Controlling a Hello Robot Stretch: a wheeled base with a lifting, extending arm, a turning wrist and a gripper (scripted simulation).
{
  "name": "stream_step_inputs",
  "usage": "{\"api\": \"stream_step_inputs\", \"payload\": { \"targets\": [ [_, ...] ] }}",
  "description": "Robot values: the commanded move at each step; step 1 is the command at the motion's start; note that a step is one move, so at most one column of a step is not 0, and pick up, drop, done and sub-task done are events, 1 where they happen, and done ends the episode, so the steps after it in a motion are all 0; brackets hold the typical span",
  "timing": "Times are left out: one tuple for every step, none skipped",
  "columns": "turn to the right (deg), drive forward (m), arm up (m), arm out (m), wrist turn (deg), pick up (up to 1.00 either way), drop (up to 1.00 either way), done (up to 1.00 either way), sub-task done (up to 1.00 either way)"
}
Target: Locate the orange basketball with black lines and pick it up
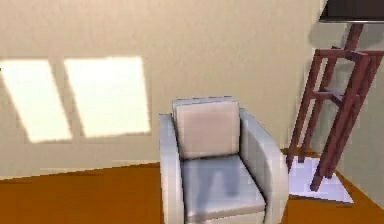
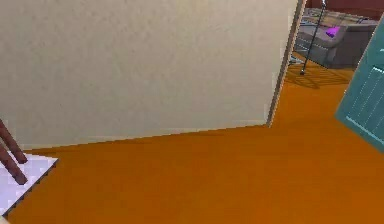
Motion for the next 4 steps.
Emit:
{"api": "stream_step_inputs", "payload": {
  "targets": [
    [-45.0, 0.0, 0.0, 0.0, 0.0, 0.0, 0.0, 0.0, 0.0],
    [-9.0, 0.0, 0.0, 0.0, 0.0, 0.0, 0.0, 0.0, 0.0],
    [0.0, 0.25, 0.0, 0.0, 0.0, 0.0, 0.0, 0.0, 0.0],
    [45.0, 0.0, 0.0, 0.0, 0.0, 0.0, 0.0, 0.0, 0.0]
  ]
}}
